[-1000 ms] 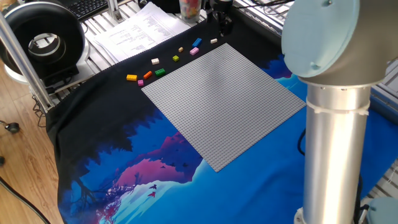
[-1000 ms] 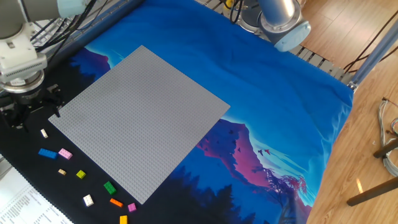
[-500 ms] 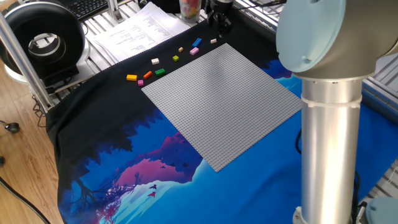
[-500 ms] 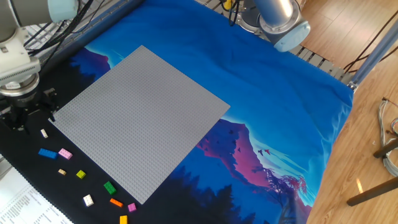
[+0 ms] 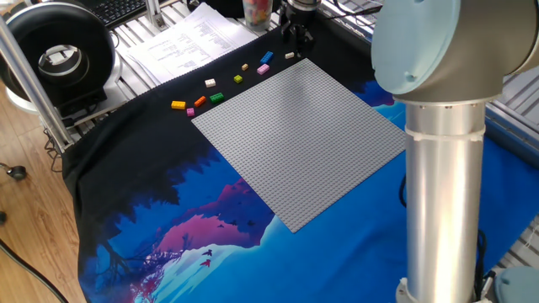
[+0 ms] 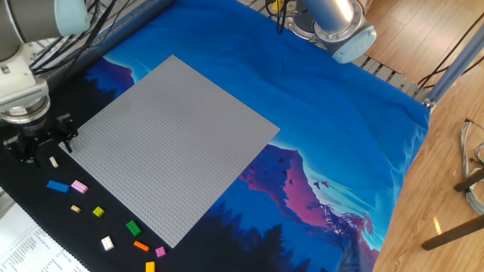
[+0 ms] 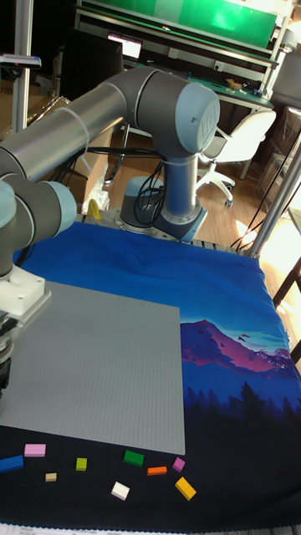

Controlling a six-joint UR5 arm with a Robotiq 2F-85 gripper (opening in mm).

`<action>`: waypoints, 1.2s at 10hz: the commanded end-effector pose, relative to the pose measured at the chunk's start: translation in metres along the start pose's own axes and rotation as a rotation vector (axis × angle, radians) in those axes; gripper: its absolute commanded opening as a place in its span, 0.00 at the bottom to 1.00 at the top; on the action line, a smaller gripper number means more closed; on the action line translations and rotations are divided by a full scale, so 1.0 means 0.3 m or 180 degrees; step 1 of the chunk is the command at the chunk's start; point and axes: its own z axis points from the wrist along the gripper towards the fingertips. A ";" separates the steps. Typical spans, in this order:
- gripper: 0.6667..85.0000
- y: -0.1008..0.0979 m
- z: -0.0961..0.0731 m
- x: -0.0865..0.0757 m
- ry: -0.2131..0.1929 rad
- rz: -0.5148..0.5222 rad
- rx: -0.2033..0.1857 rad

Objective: Build with small Lego blocks

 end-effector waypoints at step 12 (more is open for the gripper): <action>0.53 0.014 0.016 0.021 0.0009 0.0117 -0.0119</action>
